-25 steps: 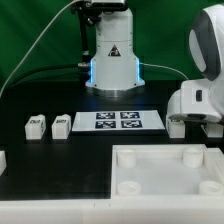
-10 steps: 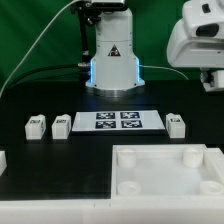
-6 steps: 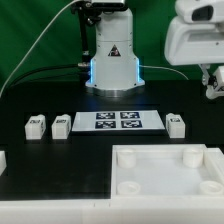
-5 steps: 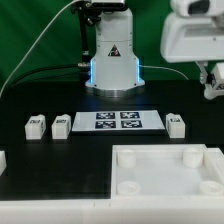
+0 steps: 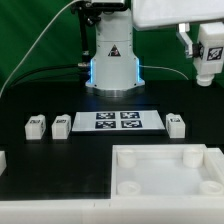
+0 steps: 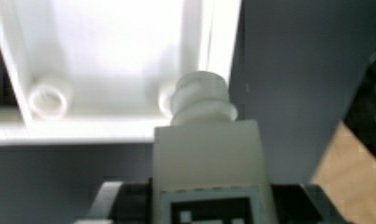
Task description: Assemble one leg
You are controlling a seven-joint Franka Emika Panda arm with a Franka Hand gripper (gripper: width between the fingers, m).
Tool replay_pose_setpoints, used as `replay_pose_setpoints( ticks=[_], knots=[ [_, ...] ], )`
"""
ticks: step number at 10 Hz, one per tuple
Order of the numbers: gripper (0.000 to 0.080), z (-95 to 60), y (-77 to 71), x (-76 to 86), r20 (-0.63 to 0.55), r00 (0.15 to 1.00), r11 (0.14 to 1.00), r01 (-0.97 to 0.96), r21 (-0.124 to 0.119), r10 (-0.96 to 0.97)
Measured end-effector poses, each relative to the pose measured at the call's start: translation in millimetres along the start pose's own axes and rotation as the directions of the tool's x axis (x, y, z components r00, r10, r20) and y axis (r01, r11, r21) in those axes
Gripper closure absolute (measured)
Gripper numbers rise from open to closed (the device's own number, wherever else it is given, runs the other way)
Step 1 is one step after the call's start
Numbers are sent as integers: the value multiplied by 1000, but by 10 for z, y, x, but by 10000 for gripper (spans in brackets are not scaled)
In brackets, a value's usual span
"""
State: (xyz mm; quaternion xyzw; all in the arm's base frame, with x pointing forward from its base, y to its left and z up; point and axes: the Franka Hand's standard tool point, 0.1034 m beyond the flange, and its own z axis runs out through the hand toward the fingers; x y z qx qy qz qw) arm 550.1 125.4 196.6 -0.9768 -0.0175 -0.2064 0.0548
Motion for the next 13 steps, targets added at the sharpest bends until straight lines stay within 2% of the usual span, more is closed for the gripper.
replay_pose_setpoints(
  ticks=[1, 2, 5, 6, 7, 8, 9, 10, 13],
  knots=[
    [508, 12, -27, -74, -61, 998, 1000, 5, 13, -4],
    [508, 17, -43, -82, -105, 994, 1000, 11, 22, -9],
    [508, 51, 4, -99, -88, 996, 1000, 19, 16, -18],
    [508, 116, 155, -49, -104, 992, 998, 65, 1, -65],
    [508, 179, 329, 169, -122, 989, 996, 87, -14, -88],
    [508, 243, 431, 412, -146, 983, 994, 105, -22, -107],
    [508, 329, 481, 569, -161, 979, 992, 122, -26, -125],
    [508, 376, 516, 605, -160, 979, 992, 122, -26, -125],
    [508, 377, 504, 591, -158, 979, 992, 125, -26, -127]
  ],
)
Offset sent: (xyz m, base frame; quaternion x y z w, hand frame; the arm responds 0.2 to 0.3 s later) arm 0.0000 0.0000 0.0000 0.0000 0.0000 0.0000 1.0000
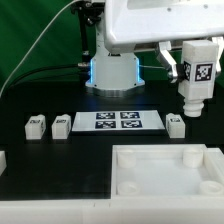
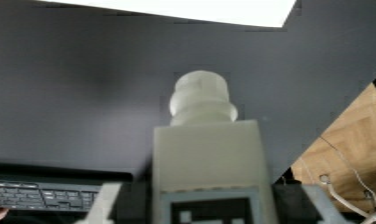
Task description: Assemble one leg
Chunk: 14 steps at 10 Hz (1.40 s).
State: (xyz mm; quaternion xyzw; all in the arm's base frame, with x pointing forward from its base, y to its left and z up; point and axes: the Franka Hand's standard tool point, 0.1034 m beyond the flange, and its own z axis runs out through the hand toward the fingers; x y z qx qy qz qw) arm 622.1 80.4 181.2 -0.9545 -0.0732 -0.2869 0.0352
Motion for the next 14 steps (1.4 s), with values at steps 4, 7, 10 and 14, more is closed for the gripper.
replay_pose_setpoints(
  ticks=[4, 7, 10, 14],
  knots=[
    [508, 96, -70, -102, -21, 1000, 1000, 4, 6, -4],
    [508, 291, -183, -269, -25, 1000, 1000, 8, 19, -8],
    [508, 525, -262, -376, -30, 1000, 999, 7, 31, -6],
    [508, 806, -303, -618, -12, 1000, 999, -1, 41, 1]
  ],
)
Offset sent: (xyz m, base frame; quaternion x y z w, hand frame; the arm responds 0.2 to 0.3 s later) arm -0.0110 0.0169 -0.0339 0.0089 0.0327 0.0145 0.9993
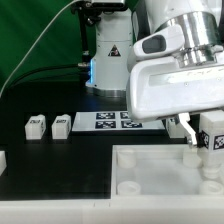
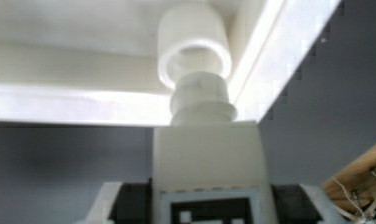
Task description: Assemble one leg
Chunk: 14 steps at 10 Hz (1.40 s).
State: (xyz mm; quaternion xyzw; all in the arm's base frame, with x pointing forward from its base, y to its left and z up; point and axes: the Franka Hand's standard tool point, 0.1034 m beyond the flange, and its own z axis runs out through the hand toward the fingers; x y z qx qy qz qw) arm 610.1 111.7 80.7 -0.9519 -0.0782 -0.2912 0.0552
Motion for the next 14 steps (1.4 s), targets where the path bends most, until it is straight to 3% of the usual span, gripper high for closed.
replay_pose_setpoints(
  ticks=[6, 8, 11, 14],
  knots=[
    [508, 164, -3, -58, 12, 1000, 1000, -7, 4, 7],
    [508, 209, -7, -152, 29, 999, 999, -39, -7, 40],
    [508, 208, -10, -158, 21, 997, 997, -69, -29, 70],
    [508, 215, -9, -173, 32, 997, 997, -70, -28, 71]
  ],
)
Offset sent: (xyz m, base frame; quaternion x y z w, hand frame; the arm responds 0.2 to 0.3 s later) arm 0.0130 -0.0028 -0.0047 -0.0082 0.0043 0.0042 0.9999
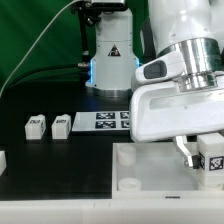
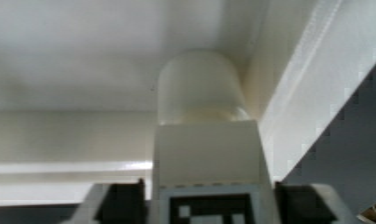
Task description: Assemble one leg
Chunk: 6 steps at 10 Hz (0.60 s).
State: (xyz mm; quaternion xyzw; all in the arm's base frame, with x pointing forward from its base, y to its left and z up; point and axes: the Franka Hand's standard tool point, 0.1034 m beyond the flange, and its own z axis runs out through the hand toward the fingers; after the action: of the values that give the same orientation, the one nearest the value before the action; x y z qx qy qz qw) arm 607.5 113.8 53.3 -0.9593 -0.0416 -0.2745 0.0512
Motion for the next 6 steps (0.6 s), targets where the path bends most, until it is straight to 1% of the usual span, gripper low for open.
replay_pose_setpoints(
  ticks=[1, 2, 3, 4, 5, 6],
  knots=[
    [323, 0, 1, -1, 0, 1000, 1000, 0, 0, 0],
    [323, 1, 1, -2, 0, 1000, 1000, 0, 0, 0],
    [186, 1, 1, -3, 1, 1000, 1000, 0, 0, 0],
    [186, 2, 1, -3, 1, 1000, 1000, 0, 0, 0],
    [156, 2, 2, -3, 1, 1000, 1000, 0, 0, 0],
    [151, 2, 1, -3, 1, 1000, 1000, 0, 0, 0]
  ],
)
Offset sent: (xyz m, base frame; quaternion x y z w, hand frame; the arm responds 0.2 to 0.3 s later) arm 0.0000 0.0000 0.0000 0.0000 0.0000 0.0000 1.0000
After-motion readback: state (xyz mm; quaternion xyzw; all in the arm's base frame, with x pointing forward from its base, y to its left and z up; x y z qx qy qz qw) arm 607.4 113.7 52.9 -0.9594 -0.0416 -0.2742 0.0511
